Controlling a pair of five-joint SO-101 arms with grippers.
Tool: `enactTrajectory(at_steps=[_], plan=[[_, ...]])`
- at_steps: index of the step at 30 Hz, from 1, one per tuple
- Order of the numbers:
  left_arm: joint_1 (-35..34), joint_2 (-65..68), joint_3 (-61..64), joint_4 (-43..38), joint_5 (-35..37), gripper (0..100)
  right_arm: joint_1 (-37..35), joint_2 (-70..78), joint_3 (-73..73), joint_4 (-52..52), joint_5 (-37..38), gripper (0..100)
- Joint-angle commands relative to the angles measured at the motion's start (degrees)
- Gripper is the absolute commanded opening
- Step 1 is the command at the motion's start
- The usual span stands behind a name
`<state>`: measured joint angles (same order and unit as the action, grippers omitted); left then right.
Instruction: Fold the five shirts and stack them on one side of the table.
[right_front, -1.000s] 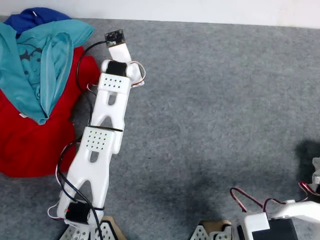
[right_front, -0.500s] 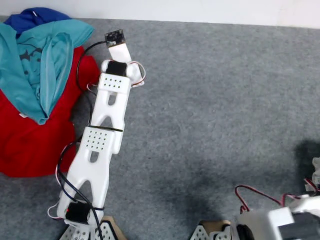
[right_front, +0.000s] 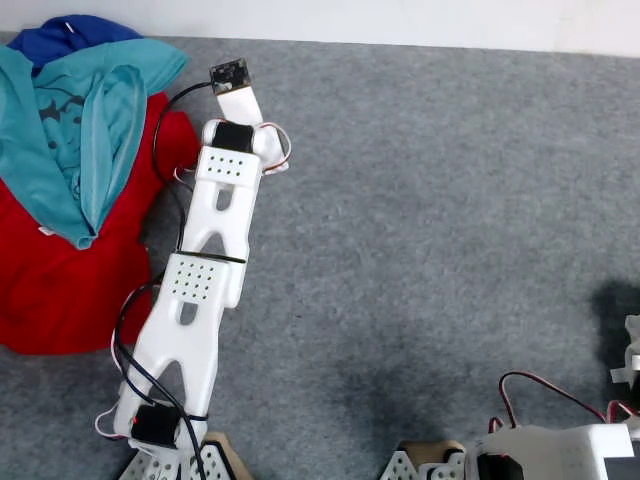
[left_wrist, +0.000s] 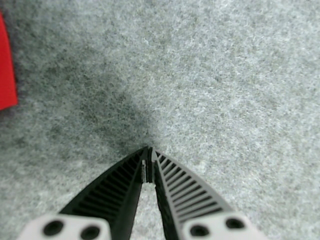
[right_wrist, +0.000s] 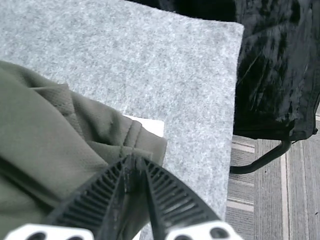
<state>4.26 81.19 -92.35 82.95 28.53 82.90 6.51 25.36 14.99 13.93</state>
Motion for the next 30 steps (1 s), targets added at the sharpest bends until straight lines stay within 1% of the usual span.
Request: enactTrajectory(at_steps=[1, 8, 14, 16, 19, 26, 30], plan=[[0.7, -0.8, -1.6, -0.8, 0.2, 1, 0.7, -0.7, -2.9, -1.3, 0.7, 1.4], [0.7, -0.8, -1.6, -0.7, 0.2, 1, 0.6, -0.7, -6.4, -4.8, 0.6, 1.4], [0.7, -0.8, -1.6, -0.8, 0.2, 1, 0.2, -1.0, -12.4, -4.5, 0.1, 1.4], [0.7, -0.8, -1.6, -0.8, 0.2, 1, -1.1, -1.0, -13.6, -3.1, -2.4, 1.5], [0.7, -0.8, -1.6, -0.8, 0.2, 1, -3.6, -1.0, -16.8, 4.2, -4.7, 1.9], [0.7, -0.8, -1.6, -0.9, 0.2, 1, -11.8, -1.0, -23.6, 25.3, -4.9, 1.9], [0.7, -0.8, -1.6, -1.1, 0.2, 1, -16.0, -0.8, -25.4, 33.1, -4.9, 1.9]])
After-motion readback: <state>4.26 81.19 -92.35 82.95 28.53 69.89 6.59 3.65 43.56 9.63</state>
